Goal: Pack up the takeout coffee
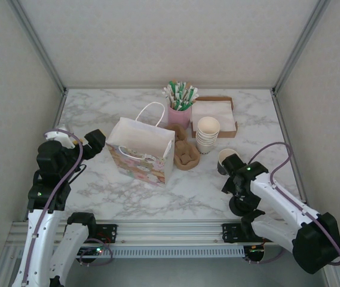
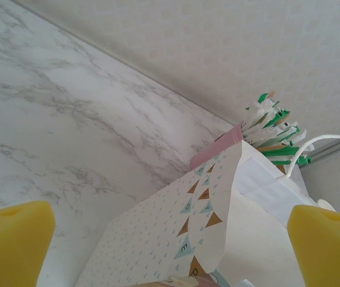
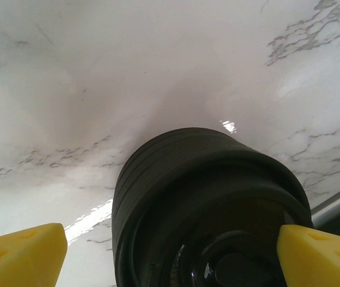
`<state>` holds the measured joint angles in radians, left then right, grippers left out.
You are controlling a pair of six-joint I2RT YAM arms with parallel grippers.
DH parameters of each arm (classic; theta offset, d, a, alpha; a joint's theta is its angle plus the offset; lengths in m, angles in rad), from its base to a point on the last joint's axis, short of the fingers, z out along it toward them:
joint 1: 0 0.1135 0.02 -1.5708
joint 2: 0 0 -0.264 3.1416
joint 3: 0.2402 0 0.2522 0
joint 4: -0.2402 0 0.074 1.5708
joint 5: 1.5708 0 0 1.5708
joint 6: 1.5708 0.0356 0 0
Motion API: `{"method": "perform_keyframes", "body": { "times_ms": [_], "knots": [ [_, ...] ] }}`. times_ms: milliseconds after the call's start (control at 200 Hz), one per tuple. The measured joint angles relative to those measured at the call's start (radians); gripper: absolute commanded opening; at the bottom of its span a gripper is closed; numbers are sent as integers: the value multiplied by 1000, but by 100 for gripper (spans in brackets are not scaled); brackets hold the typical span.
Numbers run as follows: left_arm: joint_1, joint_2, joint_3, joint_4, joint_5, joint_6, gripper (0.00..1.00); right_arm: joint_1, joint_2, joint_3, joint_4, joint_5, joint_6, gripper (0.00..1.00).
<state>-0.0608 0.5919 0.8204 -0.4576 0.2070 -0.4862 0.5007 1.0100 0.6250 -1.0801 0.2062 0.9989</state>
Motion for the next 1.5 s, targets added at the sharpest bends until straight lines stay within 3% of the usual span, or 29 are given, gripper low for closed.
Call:
{"method": "perform_keyframes", "body": {
  "times_ms": [405,691,1046,1502],
  "knots": [
    [6,0,0,0,-3,0,100,6,-52,-11,116,-110,25,84],
    [6,0,0,0,-4,0,100,105,25,72,216,-131,13,89],
    [13,0,0,-9,-7,0,100,109,7,103,131,-94,-21,99],
    [17,4,0,-37,-56,1,100,150,80,39,139,-96,-10,93]
  ]
}}
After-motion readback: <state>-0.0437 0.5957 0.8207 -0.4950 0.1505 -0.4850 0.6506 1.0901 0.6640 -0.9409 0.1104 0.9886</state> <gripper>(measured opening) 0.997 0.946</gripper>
